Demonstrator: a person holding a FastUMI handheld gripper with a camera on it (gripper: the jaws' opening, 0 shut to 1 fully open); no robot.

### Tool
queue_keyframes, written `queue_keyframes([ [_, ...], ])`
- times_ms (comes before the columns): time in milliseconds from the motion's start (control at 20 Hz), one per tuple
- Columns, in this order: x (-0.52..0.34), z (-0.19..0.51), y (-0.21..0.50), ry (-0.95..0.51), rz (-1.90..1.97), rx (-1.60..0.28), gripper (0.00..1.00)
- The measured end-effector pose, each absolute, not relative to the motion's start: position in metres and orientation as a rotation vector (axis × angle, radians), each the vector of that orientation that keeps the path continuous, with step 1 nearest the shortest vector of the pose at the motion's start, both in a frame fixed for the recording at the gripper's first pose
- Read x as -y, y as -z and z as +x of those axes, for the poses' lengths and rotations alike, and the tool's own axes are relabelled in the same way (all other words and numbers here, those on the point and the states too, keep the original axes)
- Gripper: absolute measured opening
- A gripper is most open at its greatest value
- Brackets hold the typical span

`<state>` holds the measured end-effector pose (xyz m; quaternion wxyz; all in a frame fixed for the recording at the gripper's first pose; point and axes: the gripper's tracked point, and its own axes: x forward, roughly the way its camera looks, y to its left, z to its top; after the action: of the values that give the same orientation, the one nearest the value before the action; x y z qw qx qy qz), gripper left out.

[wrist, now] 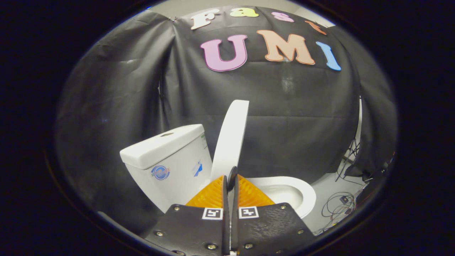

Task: Open the toilet lid.

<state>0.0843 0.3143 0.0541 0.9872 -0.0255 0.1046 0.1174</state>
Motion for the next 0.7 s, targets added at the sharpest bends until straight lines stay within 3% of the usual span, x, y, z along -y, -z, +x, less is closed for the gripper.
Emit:
queue_keyframes([
  [700, -0.362, 0.082, -0.058, -0.306, -0.01, -0.159, 0.03],
])
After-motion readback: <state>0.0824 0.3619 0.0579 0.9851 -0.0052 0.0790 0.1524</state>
